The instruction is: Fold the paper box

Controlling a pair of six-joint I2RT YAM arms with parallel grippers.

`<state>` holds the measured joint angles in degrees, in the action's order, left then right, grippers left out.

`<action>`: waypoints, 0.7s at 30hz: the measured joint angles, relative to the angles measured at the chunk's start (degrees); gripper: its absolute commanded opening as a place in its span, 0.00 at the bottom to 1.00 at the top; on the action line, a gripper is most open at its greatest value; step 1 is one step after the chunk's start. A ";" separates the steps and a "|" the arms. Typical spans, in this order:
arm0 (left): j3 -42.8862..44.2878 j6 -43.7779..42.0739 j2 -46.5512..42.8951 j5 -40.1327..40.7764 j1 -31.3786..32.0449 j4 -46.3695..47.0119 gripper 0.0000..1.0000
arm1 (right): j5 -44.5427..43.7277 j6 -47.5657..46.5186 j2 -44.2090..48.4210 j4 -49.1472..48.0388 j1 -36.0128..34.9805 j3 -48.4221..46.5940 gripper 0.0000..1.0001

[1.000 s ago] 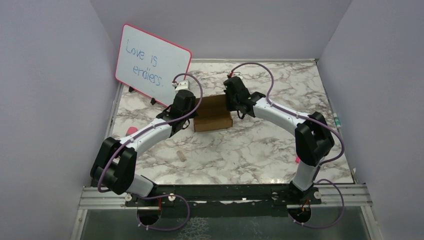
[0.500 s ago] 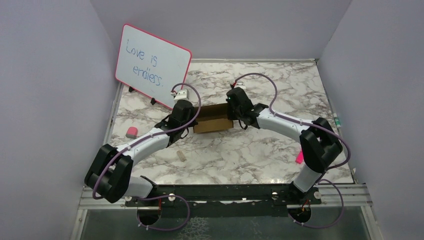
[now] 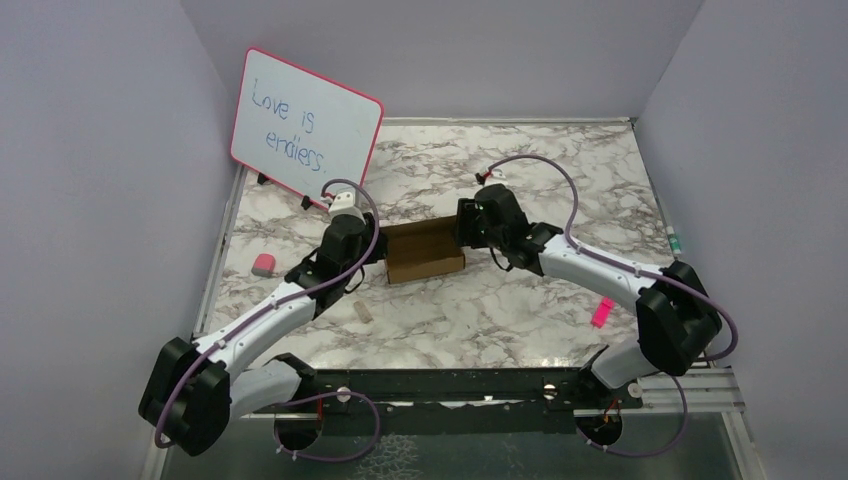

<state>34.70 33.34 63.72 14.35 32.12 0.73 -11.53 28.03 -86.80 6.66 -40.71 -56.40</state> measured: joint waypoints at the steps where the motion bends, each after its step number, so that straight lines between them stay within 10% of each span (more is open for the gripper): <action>1: -0.44 0.02 -1.14 -0.04 0.00 -0.28 0.47 | 0.44 -0.04 0.98 -0.46 0.00 0.66 0.61; 21: 5.44 -1.99 -19.56 2.34 0.00 -12.44 0.56 | 1.95 -7.26 14.71 -1.16 0.00 -0.92 0.68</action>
<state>40.14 31.35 44.16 16.69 32.12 -11.70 -9.58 20.78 -72.10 5.50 -40.71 -57.32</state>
